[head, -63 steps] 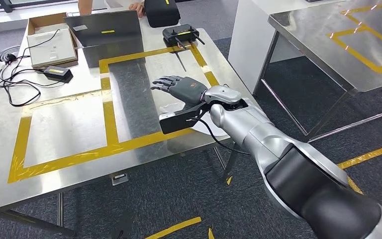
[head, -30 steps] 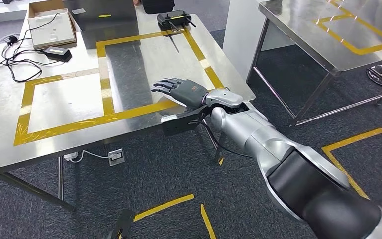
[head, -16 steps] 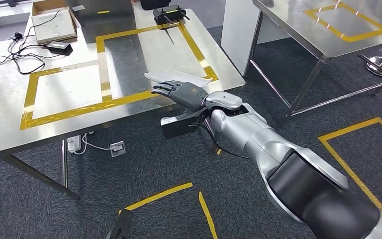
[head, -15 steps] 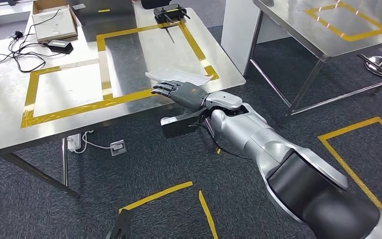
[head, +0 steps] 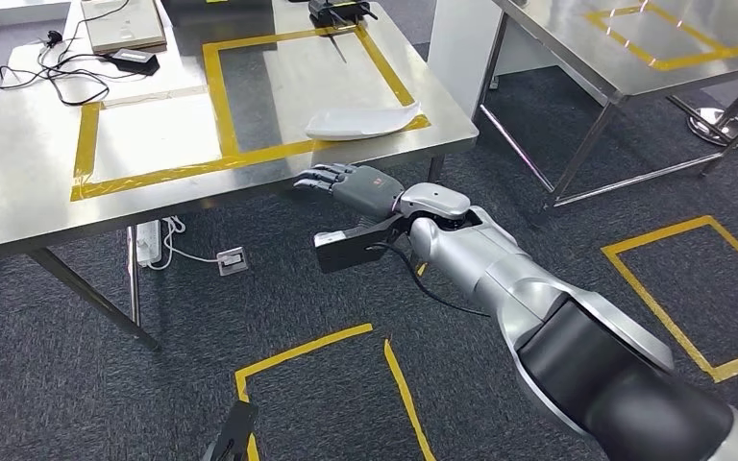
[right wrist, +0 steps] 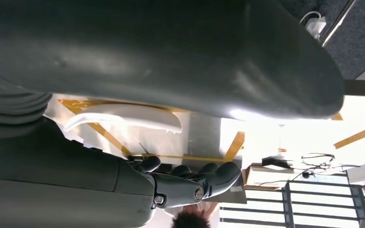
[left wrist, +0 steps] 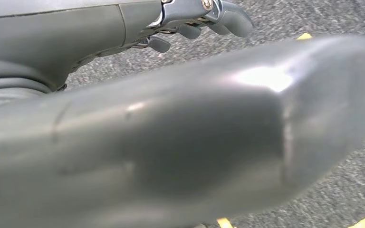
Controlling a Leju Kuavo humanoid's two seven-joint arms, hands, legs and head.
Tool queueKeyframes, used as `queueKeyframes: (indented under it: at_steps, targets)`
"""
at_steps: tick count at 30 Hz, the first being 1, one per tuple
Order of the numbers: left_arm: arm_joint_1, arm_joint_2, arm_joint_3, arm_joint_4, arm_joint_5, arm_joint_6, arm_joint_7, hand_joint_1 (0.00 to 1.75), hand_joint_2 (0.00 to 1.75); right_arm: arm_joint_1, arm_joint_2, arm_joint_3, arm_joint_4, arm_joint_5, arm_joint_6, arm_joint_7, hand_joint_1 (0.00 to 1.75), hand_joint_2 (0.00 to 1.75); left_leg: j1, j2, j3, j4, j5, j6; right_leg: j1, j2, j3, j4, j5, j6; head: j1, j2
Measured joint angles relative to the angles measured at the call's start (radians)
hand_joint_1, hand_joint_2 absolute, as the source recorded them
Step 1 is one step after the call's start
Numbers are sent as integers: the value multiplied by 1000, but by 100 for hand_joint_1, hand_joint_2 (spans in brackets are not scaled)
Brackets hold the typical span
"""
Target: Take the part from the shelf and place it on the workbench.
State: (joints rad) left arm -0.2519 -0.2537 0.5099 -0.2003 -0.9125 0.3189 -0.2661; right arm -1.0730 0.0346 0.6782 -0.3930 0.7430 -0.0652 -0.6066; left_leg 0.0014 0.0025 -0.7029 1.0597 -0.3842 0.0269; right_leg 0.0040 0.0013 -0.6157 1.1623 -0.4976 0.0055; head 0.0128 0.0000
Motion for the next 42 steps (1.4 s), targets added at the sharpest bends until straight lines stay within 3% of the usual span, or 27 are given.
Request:
queueKeyframes:
  at_steps: [2, 3, 5, 6, 7, 9, 10, 11, 13, 14, 15, 17, 18, 20, 22, 24, 26, 27, 28, 30, 32, 33, 35, 37, 39, 41, 42]
  targets:
    - [-1, -1, 0, -1, 0, 0, 0, 0, 0, -7, 1, -1, -4, -1, 0, -1, 0, 0, 2, 2, -8, -5, 20, -10, 12, -2, 72, -105, -26, -15, 1, 0]
    - [-2, -2, 0, -1, 0, 0, 0, 0, 0, -10, 2, -2, -5, -1, 0, -1, 0, 0, 4, 3, -8, -11, 31, -17, 16, -3, 80, -127, -28, -18, 3, 0]
    - [-2, -2, 1, 0, 0, 0, 1, 0, 0, -11, 2, -2, -6, -1, 1, -1, 0, 0, 7, 2, -10, -21, 43, -29, 14, -6, 74, -145, 0, -26, 8, 0]
    - [-2, -1, 1, 0, 0, 0, 1, 0, 0, -10, 2, -2, -6, -1, 1, -1, 0, 0, 7, 0, -16, -14, 26, -35, 10, -8, 69, -154, 16, -30, 8, 0]
    - [-2, 0, 1, 1, 0, 0, 1, 0, 0, -9, 3, -2, -6, -1, 2, -1, 0, 0, 6, -1, -25, 10, -10, -40, 4, -10, 61, -162, 33, -32, 8, 0]
    - [-2, 2, 1, 1, 0, 0, 2, 0, 0, -9, 5, -2, -6, -2, 4, -1, 0, 0, 10, -3, -45, 110, -111, -51, -1, -11, 36, -165, 59, -35, 8, 0]
    - [-2, 3, 1, 1, 0, 0, 1, 0, 0, -7, 5, -2, -5, -2, 5, 0, 0, 0, 13, -2, -51, 167, -142, -56, -4, -11, 20, -164, 71, -33, 8, 0]
    - [-2, 4, 1, 1, 0, 0, 1, 0, 0, -4, 5, -2, -5, -2, 8, 2, 0, 0, 15, -2, -49, 210, -148, -62, -7, -12, 3, -162, 84, -30, 8, 0]
    - [-2, 7, 1, 1, 0, 0, 1, 0, 0, 2, 5, -2, -4, -2, 12, 5, 0, 0, 23, -2, -11, 219, -104, -74, -15, -13, -34, -156, 107, -20, 8, 0]
    - [-2, 8, 1, 1, -1, 0, 0, 0, 0, 4, 5, -2, -3, -2, 12, 5, 0, 0, 28, -2, 28, 180, -89, -81, -18, -13, -51, -150, 117, -12, 8, 0]
    - [-3, 8, 1, 1, -1, -1, -1, 0, 0, 5, 4, -3, -3, -2, 13, 6, 0, 0, 30, -3, 75, 123, -95, -88, -20, -13, -68, -142, 125, -4, 7, 0]
    - [-5, 7, 1, 0, -2, -3, -4, 0, 0, 6, 1, -5, -2, -4, 13, 6, 0, 0, 32, -7, 136, 34, -132, -80, -17, -11, -89, -129, 141, 10, 7, 0]
    - [-5, 7, 1, 0, -2, -4, -5, 0, 0, 7, 0, -7, -2, -4, 13, 6, 0, 0, 29, -9, 145, 17, -143, -70, -15, -11, -94, -127, 150, 15, 8, 0]
    - [-2, 7, 1, 0, -2, -6, -5, 0, 0, 12, -1, -8, -1, -4, 16, 7, 0, 0, 30, -8, 129, 19, -133, -47, -16, -10, -100, -128, 159, 22, 12, 0]
    - [-1, 7, 2, 1, -2, -6, -4, 0, 0, 16, -2, -8, 1, -4, 18, 8, 0, 0, 29, -6, 108, 21, -115, -28, -18, -9, -122, -84, 109, 29, 13, 0]
    - [-2, 7, 2, 1, -2, -6, -4, 0, 0, 18, -2, -8, 2, -4, 20, 8, 0, 0, 24, -5, 85, 21, -95, -15, -17, -9, -156, 36, 13, 31, 14, 0]
    - [-1, 8, 2, 1, -2, -6, -9, 0, 0, 21, -1, -8, 2, -4, 23, 9, 0, 0, 16, -6, 62, 21, -78, -9, -14, -8, -177, 149, -38, 27, 14, 0]
    - [-1, 9, 2, 1, -2, -8, -17, 0, 0, 24, -1, -8, 2, -3, 24, 10, 0, 0, 12, -6, 50, 21, -69, -6, -10, -7, -167, 164, -31, 20, 14, 0]
    - [-1, 10, 2, 1, -2, -12, -27, 0, 0, 25, -1, -8, 2, -2, 24, 11, 0, 0, 7, -7, 39, 21, -61, -4, -4, -6, -140, 146, -10, 10, 14, 0]
    - [0, 11, 2, 0, -3, -26, -49, 0, 0, 25, -1, -8, 2, 0, 22, 14, 0, 0, -1, -6, 23, 19, -45, -3, 11, -3, -48, 32, 20, -26, 13, 0]
    - [-1, 12, 2, 0, -6, -40, -62, 0, 0, 23, 1, -8, 2, 1, 19, 16, 0, 0, 1, -4, 19, 14, -31, -9, 23, -1, 24, -77, 6, -51, 13, 0]
    - [-1, 12, 2, 0, -8, -46, -66, 0, 0, 21, 2, -8, 2, 2, 17, 17, 0, 0, 5, -2, 19, 9, -25, -16, 27, -1, 38, -105, -4, -57, 15, 0]
    - [-1, 13, 2, 0, -9, -52, -69, 0, 0, 20, 3, -8, 2, 3, 16, 17, 0, 0, 8, 0, 21, -2, -11, -27, 27, -1, 44, -134, 11, -56, 20, 0]
    - [0, 16, 2, 0, -8, -53, -70, 0, 87, 20, 6, -8, 2, 4, 16, 17, 0, 0, 3, -3, 9, 16, -32, -37, 17, -4, 50, -165, 38, -54, 21, 0]
    - [1, 20, 2, -1, -8, -53, -69, 0, 87, 22, 9, -8, 2, 4, 16, 18, 0, 0, 2, -6, -24, 105, -99, -48, 9, -6, 46, -179, 56, -49, 19, 0]
    - [3, 24, 2, 0, -9, -53, -66, 0, 0, 28, 11, -8, 2, 5, 18, 19, 0, 0, 8, -6, -56, 215, -154, -61, 4, -8, 35, -177, 65, -44, 19, 0]
    - [5, 25, 2, 0, -9, -53, -63, 0, 0, 31, 11, -8, 2, 5, 19, 19, 0, 0, 12, -5, -54, 236, -158, -68, 1, -9, 29, -175, 68, -41, 19, 0]
